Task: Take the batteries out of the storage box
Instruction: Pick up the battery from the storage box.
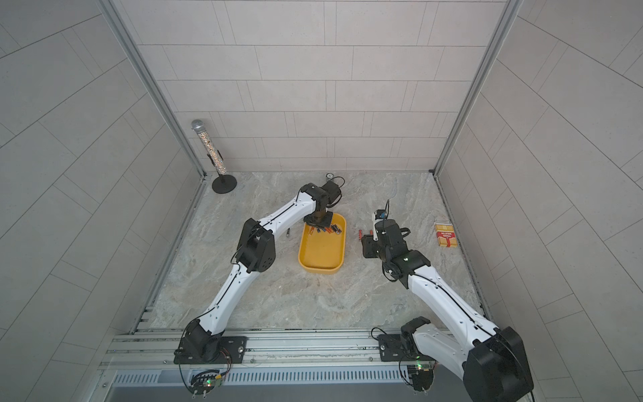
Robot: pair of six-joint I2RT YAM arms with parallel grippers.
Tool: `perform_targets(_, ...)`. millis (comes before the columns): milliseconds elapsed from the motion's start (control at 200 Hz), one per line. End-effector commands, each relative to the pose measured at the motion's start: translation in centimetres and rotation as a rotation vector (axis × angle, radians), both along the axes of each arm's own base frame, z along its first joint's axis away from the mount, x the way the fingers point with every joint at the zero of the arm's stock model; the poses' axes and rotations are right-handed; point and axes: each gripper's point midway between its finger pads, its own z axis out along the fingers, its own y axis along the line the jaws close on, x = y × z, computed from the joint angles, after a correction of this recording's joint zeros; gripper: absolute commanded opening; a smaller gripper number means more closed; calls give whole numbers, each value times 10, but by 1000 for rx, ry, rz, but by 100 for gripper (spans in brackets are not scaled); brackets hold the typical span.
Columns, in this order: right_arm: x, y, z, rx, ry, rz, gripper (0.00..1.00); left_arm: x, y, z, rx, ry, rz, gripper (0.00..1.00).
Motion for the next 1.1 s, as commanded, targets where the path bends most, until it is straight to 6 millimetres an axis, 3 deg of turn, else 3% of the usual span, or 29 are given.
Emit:
perform_targets(0, -2, -4, -4, -27, 7, -4, 48, -11, 5, -26, 40, 58, 6, 23)
perform_targets(380, -1, -5, -4, -44, 13, -5, 48, -24, 11, -41, 60, 124, 14, 29)
perform_targets(500, -2, -6, -6, -49, 20, -6, 48, -25, 12, -43, 66, 128, 13, 20)
perform_targets(936, -5, -8, -6, -54, 28, -11, 48, -37, 11, -22, 40, 131, 3, 26)
perform_targets(1096, -5, -9, -8, -60, 31, -15, 48, -28, 11, -21, 29, 93, -7, 26)
